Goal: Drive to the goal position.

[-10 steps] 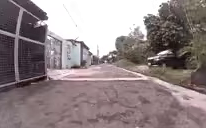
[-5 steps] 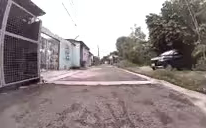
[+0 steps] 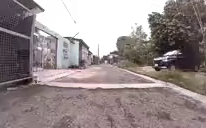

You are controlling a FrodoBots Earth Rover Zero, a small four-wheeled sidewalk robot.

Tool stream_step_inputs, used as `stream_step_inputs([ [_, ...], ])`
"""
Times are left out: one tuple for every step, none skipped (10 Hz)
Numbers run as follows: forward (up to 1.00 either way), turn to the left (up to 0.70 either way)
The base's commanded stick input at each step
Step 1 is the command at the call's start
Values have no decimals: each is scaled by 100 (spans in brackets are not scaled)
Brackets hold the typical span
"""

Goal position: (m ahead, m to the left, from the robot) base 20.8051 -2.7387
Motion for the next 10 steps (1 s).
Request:
stream_step_inputs([
  [70,0],
  [70,-3],
  [70,-19],
  [70,-22],
  [70,-5],
  [70,0],
  [70,0],
  [70,0],
  [70,0],
  [70,0],
])
